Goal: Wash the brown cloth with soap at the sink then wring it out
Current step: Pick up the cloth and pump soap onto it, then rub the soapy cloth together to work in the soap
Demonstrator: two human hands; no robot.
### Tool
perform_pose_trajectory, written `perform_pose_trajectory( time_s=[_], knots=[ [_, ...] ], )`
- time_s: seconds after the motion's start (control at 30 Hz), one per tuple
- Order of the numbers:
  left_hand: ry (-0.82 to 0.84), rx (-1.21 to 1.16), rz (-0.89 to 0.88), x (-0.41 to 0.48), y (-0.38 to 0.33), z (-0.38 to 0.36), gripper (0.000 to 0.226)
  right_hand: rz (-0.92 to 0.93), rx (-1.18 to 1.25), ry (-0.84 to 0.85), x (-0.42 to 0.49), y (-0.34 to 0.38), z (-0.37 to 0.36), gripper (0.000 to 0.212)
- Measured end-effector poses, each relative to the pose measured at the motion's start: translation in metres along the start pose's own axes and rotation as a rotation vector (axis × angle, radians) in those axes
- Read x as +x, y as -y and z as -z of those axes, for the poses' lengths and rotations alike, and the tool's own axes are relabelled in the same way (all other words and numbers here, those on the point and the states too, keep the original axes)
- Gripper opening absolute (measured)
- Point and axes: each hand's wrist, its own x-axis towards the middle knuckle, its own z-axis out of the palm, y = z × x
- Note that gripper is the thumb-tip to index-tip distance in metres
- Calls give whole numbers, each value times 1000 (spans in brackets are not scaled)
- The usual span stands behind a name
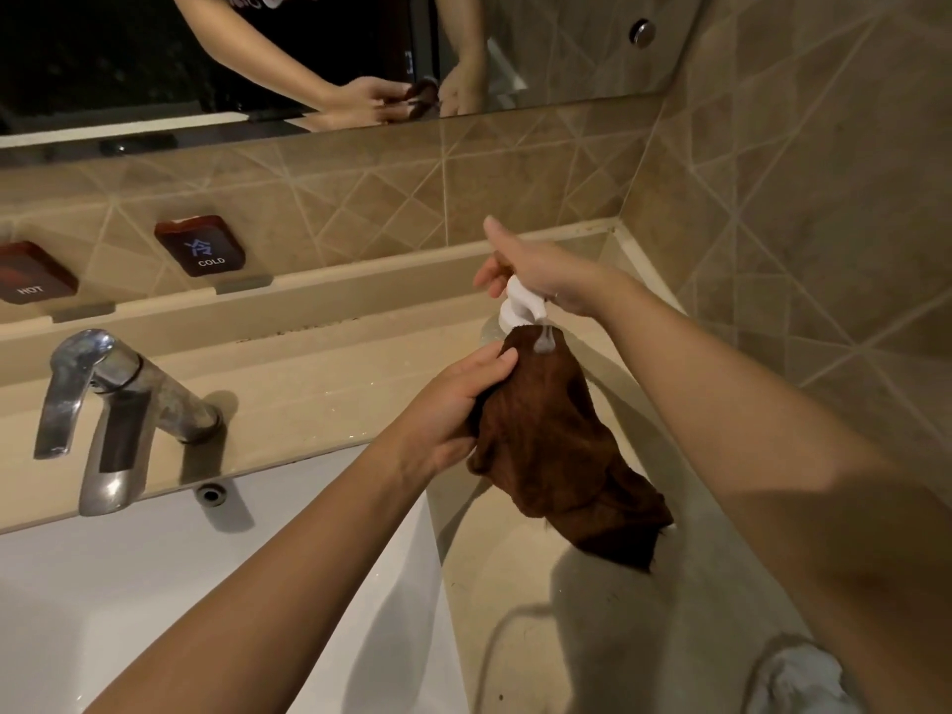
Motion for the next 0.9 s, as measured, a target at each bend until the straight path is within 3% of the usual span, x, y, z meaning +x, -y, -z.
perform_pose_trajectory(
  time_s=[0.07, 0.17, 0.2, 0.23, 0.33, 0.4, 0.53, 0.73, 0.9],
  knots=[
    [17, -16, -26, -10, -4, -3, 30, 18, 113, -121, -11, 3, 10, 68],
    [81, -92, -77, -29, -13, -9, 24, 168, 177, -538, -48, -2, 15, 50],
    [97, -107, -104, -36, -17, -10, 24, 211, 217, -583, -67, -5, 10, 48],
    [114, -108, -131, -45, -22, -12, 26, 250, 257, -538, -89, -6, 2, 49],
    [131, -32, -204, -71, -36, -18, 31, 258, 292, -164, -143, -7, -27, 57],
    [80, 67, -258, -89, -46, -20, 33, 255, 325, -70, -159, -3, -41, 52],
    [-81, 265, -364, -123, -61, -8, 26, 390, 450, -138, -168, 17, -54, 26],
    [-326, 515, -427, -171, -81, 21, 25, 501, 412, -237, -168, 58, -80, 16],
    [-445, 595, -550, -220, -103, 43, 19, 561, 290, -148, -168, 109, -112, 10]
  ],
)
